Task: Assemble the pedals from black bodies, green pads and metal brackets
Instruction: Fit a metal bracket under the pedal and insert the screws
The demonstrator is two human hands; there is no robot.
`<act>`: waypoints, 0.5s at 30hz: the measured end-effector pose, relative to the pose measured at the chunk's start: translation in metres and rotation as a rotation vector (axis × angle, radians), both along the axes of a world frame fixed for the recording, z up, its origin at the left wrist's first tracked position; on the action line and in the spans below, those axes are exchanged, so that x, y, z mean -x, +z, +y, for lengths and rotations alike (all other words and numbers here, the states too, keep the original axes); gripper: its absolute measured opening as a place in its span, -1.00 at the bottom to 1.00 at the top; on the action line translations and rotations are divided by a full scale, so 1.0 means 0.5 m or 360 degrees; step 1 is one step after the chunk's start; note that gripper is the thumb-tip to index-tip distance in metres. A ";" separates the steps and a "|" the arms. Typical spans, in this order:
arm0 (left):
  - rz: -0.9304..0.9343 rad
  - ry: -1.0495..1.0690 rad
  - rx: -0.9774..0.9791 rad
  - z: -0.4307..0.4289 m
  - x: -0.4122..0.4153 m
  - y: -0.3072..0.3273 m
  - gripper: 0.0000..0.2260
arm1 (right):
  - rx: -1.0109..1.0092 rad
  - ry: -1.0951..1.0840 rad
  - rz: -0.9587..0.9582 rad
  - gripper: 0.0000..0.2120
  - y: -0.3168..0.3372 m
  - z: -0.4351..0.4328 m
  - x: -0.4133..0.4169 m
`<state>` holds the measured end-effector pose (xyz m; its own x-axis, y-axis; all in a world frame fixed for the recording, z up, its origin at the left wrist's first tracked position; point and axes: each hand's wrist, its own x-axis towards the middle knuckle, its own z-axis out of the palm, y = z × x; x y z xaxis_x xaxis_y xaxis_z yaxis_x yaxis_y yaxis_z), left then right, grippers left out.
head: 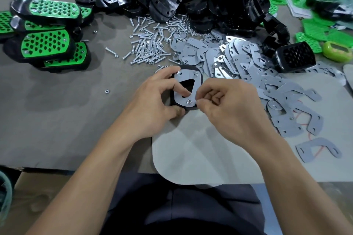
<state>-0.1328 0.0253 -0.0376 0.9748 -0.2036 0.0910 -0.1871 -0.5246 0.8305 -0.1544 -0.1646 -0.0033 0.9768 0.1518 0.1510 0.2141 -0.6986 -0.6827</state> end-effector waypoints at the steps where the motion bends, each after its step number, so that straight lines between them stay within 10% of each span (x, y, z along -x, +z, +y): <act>1: 0.0004 -0.0001 -0.0013 0.000 0.001 0.003 -0.55 | -0.0043 -0.0032 -0.0001 -0.85 -0.002 -0.002 0.000; 15: -0.0012 -0.0041 -0.0112 -0.001 0.018 0.021 -0.71 | 0.0013 0.0067 -0.0082 -0.93 -0.011 0.016 -0.012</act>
<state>-0.1419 0.0250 -0.0272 0.9685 -0.2350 0.0830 -0.2077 -0.5768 0.7901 -0.1484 -0.1566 -0.0086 0.9606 0.1940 0.1992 0.2779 -0.6939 -0.6643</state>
